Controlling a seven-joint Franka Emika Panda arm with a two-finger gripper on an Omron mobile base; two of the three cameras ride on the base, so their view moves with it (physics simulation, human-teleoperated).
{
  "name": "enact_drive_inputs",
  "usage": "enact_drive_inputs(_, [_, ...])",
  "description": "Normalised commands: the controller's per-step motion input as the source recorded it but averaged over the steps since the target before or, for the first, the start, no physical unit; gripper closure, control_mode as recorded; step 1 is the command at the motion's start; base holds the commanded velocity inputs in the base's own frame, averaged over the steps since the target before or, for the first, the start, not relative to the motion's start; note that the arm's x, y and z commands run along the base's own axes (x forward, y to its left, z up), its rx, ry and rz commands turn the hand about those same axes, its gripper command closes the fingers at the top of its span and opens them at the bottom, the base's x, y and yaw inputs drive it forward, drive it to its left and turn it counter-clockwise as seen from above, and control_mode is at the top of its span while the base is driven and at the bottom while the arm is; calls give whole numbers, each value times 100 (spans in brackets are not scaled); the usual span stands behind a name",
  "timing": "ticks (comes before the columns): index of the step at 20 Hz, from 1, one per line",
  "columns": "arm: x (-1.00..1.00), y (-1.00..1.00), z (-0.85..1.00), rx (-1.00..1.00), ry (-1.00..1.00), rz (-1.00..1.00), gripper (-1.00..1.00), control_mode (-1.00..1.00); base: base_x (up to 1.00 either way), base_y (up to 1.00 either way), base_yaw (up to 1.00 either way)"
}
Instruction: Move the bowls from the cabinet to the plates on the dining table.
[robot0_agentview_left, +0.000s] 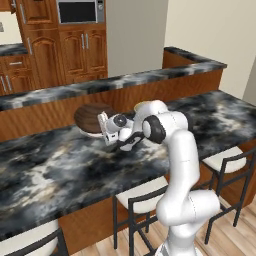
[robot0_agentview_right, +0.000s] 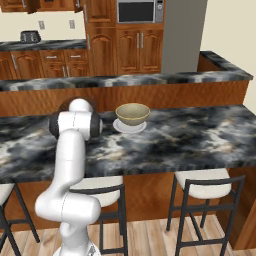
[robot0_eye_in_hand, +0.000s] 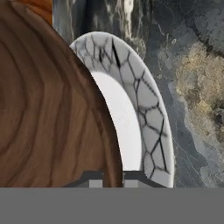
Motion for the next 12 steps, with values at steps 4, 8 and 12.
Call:
enact_drive_inputs(4, [0, 12, 22, 4, 0, 5, -100, -100, 0, 0, 0])
enact_drive_inputs(8, [-67, -19, 41, 0, -4, 0, -100, -100, 0, 0, 0])
enact_drive_inputs(12, [-100, -45, 60, 0, -11, 0, -100, -100, 0, 0, 0])
